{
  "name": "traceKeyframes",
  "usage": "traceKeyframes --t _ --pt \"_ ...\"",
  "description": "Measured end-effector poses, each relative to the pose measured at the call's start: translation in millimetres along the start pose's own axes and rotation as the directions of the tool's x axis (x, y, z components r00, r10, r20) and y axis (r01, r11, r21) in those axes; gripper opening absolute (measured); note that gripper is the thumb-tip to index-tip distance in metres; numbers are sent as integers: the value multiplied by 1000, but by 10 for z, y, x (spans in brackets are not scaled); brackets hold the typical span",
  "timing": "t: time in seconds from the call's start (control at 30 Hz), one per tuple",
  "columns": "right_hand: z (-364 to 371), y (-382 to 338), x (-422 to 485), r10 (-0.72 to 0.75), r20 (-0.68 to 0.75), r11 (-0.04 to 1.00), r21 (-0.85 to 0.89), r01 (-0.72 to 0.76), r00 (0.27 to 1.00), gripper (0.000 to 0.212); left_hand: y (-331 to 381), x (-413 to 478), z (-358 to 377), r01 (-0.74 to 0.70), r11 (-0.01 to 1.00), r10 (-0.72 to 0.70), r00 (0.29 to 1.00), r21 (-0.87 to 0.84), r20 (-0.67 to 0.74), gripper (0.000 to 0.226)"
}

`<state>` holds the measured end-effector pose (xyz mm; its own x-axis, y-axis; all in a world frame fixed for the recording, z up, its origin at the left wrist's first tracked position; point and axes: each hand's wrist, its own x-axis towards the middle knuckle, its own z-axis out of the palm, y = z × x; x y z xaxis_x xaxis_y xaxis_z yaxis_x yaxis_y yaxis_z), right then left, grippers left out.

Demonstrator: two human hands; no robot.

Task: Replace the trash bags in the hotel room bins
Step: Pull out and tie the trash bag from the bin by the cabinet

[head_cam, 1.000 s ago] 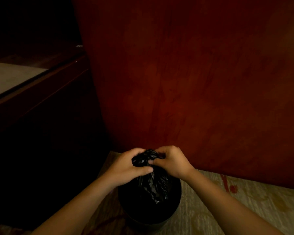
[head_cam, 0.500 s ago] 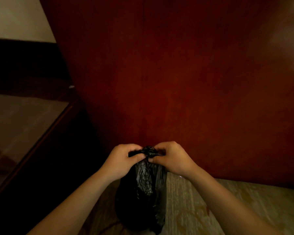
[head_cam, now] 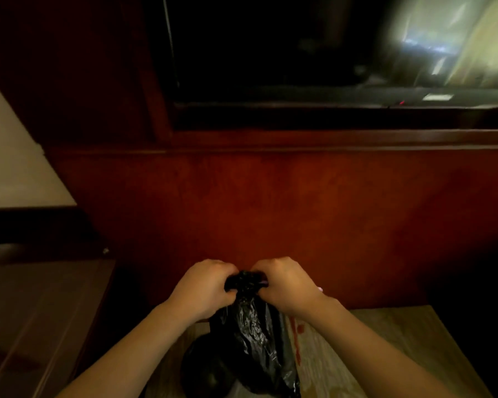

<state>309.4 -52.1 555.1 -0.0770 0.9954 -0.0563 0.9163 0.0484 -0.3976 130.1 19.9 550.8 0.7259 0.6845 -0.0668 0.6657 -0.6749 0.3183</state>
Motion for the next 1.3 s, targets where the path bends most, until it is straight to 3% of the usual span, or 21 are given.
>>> traceKeyframes --t 0.13,0.37,0.73,0.83,1.03,1.3 --pt "-632 -73 -352 70 -22 997 -39 -71 997 16 562 30 -510 -50 991 48 999 122 19 12" --pt "-1566 89 -998 149 -134 984 -75 -160 980 12 1554 162 -1056 -148 973 162 985 178 -65 15" --pt "-2159 356 -2042 356 -281 913 -97 -395 891 11 2679 368 -1156 -388 903 403 914 184 -52 17" --pt "-2222 361 -2343 455 -341 857 -84 -509 823 7 2946 442 -1132 -515 841 526 850 165 -31 14" --pt "-2294 252 -3032 662 -431 688 26 -725 613 10 3636 449 -1074 -724 685 721 690 82 63 7" --pt "-2279 97 -4124 760 -533 522 162 -837 371 12 4623 155 -828 -888 456 888 451 -53 86 10"
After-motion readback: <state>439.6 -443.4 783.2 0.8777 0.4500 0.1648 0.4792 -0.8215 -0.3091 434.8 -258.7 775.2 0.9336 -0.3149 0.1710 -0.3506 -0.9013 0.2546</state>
